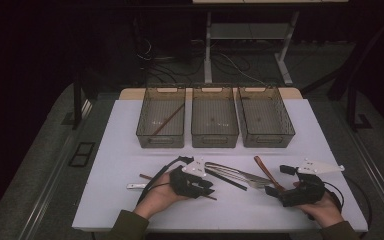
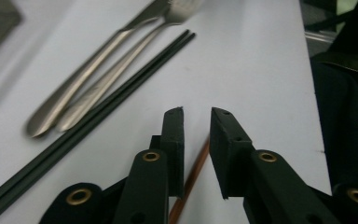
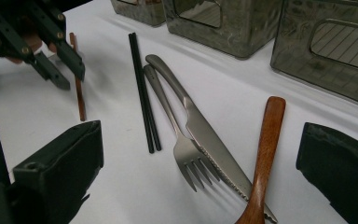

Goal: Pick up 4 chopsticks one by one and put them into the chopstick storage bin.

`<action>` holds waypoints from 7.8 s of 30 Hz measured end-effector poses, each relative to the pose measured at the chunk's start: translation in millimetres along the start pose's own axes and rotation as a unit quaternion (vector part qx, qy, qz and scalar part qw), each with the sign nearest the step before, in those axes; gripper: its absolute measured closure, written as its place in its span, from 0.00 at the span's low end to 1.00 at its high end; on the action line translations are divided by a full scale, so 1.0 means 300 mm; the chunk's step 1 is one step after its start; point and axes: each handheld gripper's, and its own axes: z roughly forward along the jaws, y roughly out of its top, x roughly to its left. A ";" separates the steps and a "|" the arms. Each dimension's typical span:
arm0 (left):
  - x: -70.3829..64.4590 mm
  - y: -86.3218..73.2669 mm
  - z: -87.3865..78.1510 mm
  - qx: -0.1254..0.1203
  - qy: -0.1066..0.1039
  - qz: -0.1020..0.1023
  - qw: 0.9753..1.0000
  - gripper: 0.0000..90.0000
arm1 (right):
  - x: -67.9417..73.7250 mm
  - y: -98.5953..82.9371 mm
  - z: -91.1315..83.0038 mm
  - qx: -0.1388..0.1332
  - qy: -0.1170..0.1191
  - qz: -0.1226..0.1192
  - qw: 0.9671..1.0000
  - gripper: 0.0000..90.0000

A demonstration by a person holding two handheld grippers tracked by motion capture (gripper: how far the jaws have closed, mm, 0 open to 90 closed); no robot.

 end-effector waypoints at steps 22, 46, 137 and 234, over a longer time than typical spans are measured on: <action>-0.006 0.011 0.076 0.044 -0.014 0.027 0.999 0.91 | 0.000 0.000 -0.001 -0.001 -0.001 0.001 1.000 0.01; 0.035 0.032 0.083 0.044 -0.004 0.016 0.999 0.86 | 0.000 0.001 -0.007 -0.004 0.000 0.000 1.000 0.01; 0.201 -0.214 -0.182 0.053 0.045 0.020 0.997 0.93 | 0.003 -0.001 -0.001 0.001 0.004 0.000 1.000 0.01; 0.503 0.083 -0.655 -0.203 0.279 -0.117 0.931 0.94 | -0.004 -0.006 0.000 -0.003 0.006 0.009 1.000 0.01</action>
